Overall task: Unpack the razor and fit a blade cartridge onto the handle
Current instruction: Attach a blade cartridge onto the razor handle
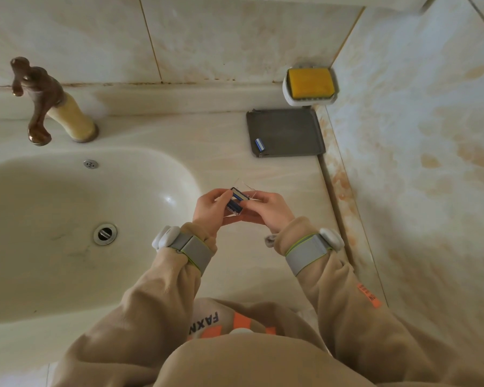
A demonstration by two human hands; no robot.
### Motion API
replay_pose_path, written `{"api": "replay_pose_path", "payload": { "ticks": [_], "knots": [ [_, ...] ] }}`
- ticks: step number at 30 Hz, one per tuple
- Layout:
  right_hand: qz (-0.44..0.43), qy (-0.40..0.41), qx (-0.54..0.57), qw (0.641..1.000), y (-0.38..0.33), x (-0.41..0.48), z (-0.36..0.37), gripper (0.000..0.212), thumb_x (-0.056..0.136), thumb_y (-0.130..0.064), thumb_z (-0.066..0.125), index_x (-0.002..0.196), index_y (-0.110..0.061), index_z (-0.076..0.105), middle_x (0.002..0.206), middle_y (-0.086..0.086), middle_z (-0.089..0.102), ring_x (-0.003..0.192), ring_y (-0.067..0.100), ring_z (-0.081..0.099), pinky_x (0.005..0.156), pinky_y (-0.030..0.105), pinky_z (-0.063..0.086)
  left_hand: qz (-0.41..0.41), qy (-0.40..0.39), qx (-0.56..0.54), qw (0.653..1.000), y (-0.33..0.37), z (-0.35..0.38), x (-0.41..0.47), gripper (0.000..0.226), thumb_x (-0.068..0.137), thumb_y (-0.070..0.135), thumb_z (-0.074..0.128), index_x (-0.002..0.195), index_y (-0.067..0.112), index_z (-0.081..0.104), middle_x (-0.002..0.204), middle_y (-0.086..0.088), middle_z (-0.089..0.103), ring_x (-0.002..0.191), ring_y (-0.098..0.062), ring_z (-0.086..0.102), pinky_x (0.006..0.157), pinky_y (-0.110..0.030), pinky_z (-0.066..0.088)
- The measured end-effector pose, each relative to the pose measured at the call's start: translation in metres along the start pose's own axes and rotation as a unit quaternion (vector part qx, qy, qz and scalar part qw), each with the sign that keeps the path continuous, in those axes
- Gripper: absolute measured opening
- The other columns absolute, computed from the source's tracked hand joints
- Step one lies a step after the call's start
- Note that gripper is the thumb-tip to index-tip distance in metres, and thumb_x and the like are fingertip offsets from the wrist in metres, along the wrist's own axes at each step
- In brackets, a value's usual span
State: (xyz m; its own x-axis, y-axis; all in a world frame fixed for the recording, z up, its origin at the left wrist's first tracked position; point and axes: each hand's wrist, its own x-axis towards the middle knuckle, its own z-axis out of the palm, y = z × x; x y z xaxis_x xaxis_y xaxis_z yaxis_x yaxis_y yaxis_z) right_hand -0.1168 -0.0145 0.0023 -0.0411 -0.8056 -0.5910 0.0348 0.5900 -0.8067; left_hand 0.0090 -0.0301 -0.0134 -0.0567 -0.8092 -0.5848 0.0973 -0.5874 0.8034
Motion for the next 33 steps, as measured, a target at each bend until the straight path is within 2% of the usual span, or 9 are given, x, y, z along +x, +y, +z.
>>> {"api": "replay_pose_path", "payload": {
  "ticks": [5,9,11,15,19,22,26,30,33],
  "knots": [
    [0.012,-0.001,-0.003,1.0,0.0011,0.0015,0.0014,0.013,0.083,-0.002,0.06,0.094,-0.006,0.067,0.092,0.017,0.067,0.08,0.025,0.066,0.076,0.024,0.058,0.022,0.003,0.054,0.998,0.0002,-0.0007,0.0002,0.014,0.091,0.014,0.048,0.095,0.006,0.06,0.077,-0.011,0.064,0.069,-0.022,0.065,0.059,-0.03,0.06],
    [0.023,-0.001,-0.005,1.0,-0.0001,0.0038,0.002,0.01,0.082,-0.002,0.062,0.081,-0.011,0.067,0.087,0.017,0.067,0.078,0.027,0.066,0.076,0.026,0.058,0.038,0.021,0.093,0.995,-0.0021,-0.0016,0.0024,0.015,0.089,0.018,0.049,0.081,0.017,0.062,0.083,-0.017,0.066,0.078,-0.033,0.067,0.073,-0.047,0.058],
    [0.023,0.001,0.003,1.0,-0.0006,0.0045,0.0022,0.01,0.081,-0.001,0.062,0.081,-0.01,0.067,0.087,0.019,0.067,0.078,0.028,0.066,0.076,0.027,0.058,0.039,0.023,0.096,0.994,-0.0025,-0.0015,0.0024,0.015,0.088,0.018,0.05,0.08,0.018,0.063,0.084,-0.019,0.067,0.082,-0.037,0.067,0.076,-0.049,0.057],
    [0.01,0.002,0.003,1.0,0.0009,0.0034,0.0028,0.012,0.084,-0.004,0.061,0.093,-0.006,0.067,0.085,0.014,0.067,0.074,0.021,0.066,0.071,0.019,0.058,0.03,0.027,0.056,0.998,-0.0008,0.0003,0.002,0.016,0.091,0.014,0.048,0.095,0.005,0.061,0.084,-0.017,0.064,0.079,-0.032,0.065,0.067,-0.039,0.06],
    [-0.002,-0.009,0.04,0.999,0.0046,0.0038,0.0037,0.018,0.086,-0.007,0.06,0.104,-0.005,0.065,0.093,0.013,0.067,0.08,0.019,0.065,0.077,0.019,0.057,0.032,0.018,0.012,0.999,0.0005,0.0013,0.0002,0.017,0.093,0.014,0.047,0.097,0.007,0.062,0.086,-0.015,0.064,0.08,-0.027,0.065,0.061,-0.031,0.06],
    [-0.001,-0.024,0.059,0.998,0.003,0.0034,0.0043,0.019,0.087,-0.011,0.06,0.106,-0.01,0.064,0.098,0.012,0.066,0.086,0.019,0.064,0.082,0.023,0.056,0.039,0.017,-0.007,0.999,0.0002,0.002,0.0002,0.017,0.093,0.017,0.047,0.095,0.011,0.063,0.087,-0.014,0.065,0.082,-0.026,0.065,0.064,-0.031,0.06],
    [-0.009,-0.032,0.032,0.999,0.0012,0.0016,0.0053,0.029,0.083,-0.003,0.061,0.112,-0.009,0.062,0.099,0.012,0.066,0.085,0.018,0.064,0.081,0.023,0.056,0.019,-0.008,-0.042,0.999,-0.0011,0.0002,0.0,0.023,0.094,0.016,0.045,0.102,0.007,0.064,0.09,-0.014,0.066,0.08,-0.023,0.065,0.069,-0.028,0.059],
    [-0.017,-0.009,0.026,0.999,0.0,0.0034,0.0036,0.033,0.083,0.002,0.06,0.115,-0.003,0.06,0.097,0.015,0.066,0.074,0.013,0.065,0.073,0.018,0.057,0.002,-0.094,-0.082,0.992,0.0022,-0.0051,-0.0022,0.029,0.092,0.001,0.037,0.113,-0.001,0.058,0.09,-0.011,0.066,0.074,-0.016,0.066,0.071,-0.024,0.058],
    [-0.033,-0.005,-0.003,0.999,0.0014,0.005,0.0018,0.033,0.082,0.001,0.06,0.114,-0.004,0.061,0.091,0.013,0.067,0.07,0.009,0.066,0.072,0.018,0.057,0.015,-0.125,-0.069,0.99,0.003,-0.0074,-0.004,0.032,0.092,-0.004,0.033,0.116,-0.001,0.055,0.096,-0.011,0.064,0.084,-0.02,0.063,0.076,-0.023,0.057]
  ]
}}
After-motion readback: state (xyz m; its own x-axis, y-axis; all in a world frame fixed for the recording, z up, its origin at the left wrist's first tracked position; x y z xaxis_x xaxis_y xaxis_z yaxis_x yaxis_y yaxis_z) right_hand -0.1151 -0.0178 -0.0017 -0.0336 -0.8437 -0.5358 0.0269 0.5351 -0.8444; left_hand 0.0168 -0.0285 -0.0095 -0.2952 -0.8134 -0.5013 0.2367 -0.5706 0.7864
